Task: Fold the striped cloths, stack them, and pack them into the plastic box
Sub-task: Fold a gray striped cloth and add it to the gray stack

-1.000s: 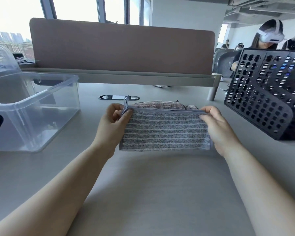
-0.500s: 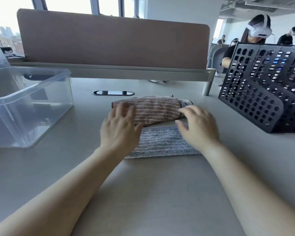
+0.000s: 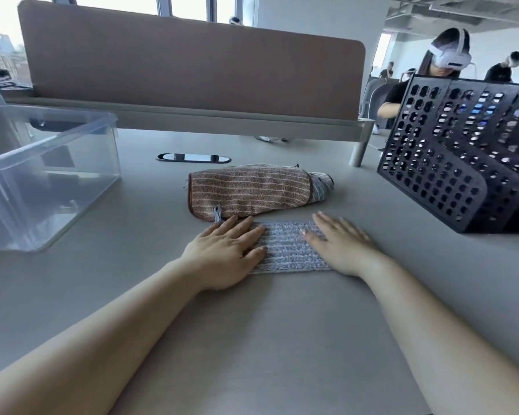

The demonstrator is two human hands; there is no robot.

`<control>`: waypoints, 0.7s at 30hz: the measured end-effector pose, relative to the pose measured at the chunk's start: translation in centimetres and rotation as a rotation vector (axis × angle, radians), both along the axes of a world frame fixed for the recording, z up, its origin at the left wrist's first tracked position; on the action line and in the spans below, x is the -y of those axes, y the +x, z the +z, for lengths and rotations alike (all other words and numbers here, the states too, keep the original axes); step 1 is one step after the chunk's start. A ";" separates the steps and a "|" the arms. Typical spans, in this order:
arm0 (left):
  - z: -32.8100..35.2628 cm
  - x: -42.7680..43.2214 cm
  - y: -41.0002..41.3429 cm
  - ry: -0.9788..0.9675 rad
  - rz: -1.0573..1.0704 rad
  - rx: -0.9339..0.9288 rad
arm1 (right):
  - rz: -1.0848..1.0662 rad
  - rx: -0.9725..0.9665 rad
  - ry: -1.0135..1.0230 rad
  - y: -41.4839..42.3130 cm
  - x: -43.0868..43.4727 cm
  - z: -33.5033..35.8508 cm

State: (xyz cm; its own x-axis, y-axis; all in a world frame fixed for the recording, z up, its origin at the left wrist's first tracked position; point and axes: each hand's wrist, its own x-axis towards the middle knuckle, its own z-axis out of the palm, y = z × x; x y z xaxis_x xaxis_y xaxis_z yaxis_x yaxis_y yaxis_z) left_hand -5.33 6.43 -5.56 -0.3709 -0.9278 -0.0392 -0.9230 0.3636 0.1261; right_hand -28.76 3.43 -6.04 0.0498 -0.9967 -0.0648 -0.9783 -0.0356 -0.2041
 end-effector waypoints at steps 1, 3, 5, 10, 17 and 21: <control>0.3 -0.1 0.1 -0.050 0.021 -0.036 | -0.062 0.093 -0.040 -0.4 0.2 0.0; 0.9 -0.5 -0.1 -0.201 0.028 -0.129 | -0.177 0.184 -0.151 -0.8 0.4 0.5; 1.4 -0.9 -1.2 -0.250 -0.077 -0.198 | -0.207 0.117 -0.180 -0.9 0.4 1.4; -0.1 -1.4 -3.6 -0.005 -0.244 0.013 | -0.225 0.301 -0.090 -0.2 1.1 2.8; 1.3 -0.8 -3.2 -0.001 -0.094 -0.644 | -0.171 0.676 0.008 -0.1 0.3 5.4; 2.8 -0.6 -2.7 0.388 0.019 -1.234 | -0.069 1.300 0.135 3.1 -0.6 7.6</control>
